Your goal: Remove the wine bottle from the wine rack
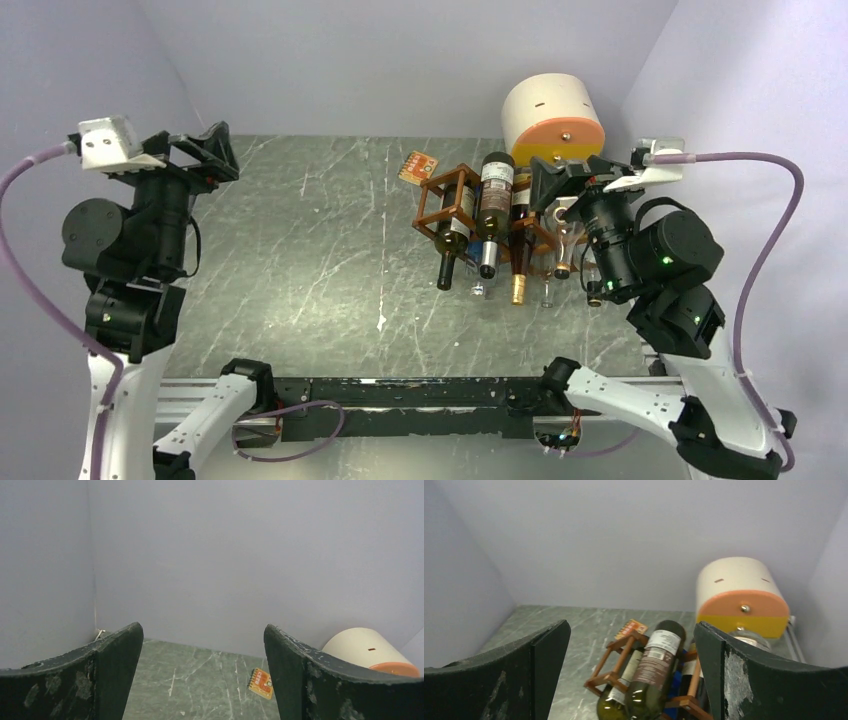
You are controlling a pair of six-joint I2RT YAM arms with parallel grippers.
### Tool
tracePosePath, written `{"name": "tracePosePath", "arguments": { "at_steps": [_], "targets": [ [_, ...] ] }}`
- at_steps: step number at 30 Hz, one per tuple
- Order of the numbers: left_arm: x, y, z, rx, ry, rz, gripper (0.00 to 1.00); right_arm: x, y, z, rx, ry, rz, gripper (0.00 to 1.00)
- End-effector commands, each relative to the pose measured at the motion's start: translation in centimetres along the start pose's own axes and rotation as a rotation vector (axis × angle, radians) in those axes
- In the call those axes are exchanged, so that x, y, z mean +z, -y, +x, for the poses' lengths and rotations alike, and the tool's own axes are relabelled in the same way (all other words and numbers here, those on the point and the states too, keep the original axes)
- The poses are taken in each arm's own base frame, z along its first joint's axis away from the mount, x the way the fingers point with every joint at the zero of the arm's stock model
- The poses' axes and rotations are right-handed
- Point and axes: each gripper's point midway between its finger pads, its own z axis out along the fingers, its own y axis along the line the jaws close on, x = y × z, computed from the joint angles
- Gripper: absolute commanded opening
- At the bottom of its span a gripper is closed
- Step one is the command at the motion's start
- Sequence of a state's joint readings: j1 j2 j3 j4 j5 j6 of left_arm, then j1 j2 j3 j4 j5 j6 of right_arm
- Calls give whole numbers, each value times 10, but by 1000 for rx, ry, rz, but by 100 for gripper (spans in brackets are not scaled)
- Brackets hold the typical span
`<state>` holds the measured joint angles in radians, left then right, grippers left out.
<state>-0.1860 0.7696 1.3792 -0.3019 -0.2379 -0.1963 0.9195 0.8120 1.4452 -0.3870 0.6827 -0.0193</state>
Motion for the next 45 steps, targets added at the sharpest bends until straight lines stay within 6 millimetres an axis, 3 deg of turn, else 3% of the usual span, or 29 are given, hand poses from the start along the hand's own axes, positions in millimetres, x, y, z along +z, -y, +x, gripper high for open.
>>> {"name": "tracePosePath", "arguments": {
  "at_steps": [1,12,21,25,33,39,45],
  "targets": [
    [16,8,12,-20,2,42,94,2,27,9,36,1,102,100],
    [43,12,77,-30,-78,109,94,-10,108,37,41,-26,414,100],
    [57,28,122,-28,-169,211,94,-22,122,77,60,-138,434,100],
    [63,26,133,-20,-190,204,94,-25,117,103,86,-217,403,100],
    [66,40,146,-35,-219,283,94,-16,93,147,122,-383,258,100],
    [63,51,148,-51,-221,337,94,-3,54,158,233,-452,73,100],
    [61,60,151,-78,-226,375,94,4,21,189,315,-606,-99,100]
  ]
}}
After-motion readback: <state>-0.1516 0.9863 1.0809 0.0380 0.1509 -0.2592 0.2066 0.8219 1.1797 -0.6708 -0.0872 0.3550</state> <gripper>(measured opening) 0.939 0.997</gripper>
